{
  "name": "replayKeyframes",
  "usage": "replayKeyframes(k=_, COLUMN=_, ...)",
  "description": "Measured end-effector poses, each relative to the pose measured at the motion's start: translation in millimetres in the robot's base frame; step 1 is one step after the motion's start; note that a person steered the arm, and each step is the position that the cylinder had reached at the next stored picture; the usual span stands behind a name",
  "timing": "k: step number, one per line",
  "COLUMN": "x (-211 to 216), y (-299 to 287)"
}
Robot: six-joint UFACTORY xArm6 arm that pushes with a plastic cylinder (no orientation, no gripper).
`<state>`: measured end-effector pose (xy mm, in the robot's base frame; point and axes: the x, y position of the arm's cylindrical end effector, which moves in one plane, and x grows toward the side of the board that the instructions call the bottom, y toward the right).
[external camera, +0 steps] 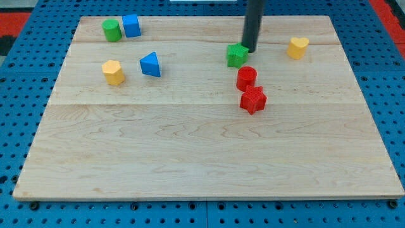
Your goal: Slide the green circle above the green star
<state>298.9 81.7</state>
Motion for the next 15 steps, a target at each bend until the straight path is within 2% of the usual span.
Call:
replayKeyframes(k=1, x=-18.8, y=8.2)
replayKeyframes(k=2, x=-42.4, y=-86.2)
replayKeyframes(k=3, x=-42.9, y=-173.8)
replayKeyframes(k=4, x=-18.4, y=-257.5)
replayKeyframes(k=5, x=-27.4, y=-350.1)
replayKeyframes(k=6, x=-58.9, y=-377.9)
replayKeyframes(k=7, x=-60.9, y=-316.5)
replayKeyframes(k=9, x=-25.3, y=-188.3)
replayKeyframes(k=10, x=-41.3, y=-215.0)
replayKeyframes(k=11, x=-38.8, y=-176.6)
replayKeyframes(k=12, x=-23.9, y=-111.9)
replayKeyframes(k=14, x=-44.5, y=-115.4)
replayKeyframes(k=15, x=-30.0, y=-63.2)
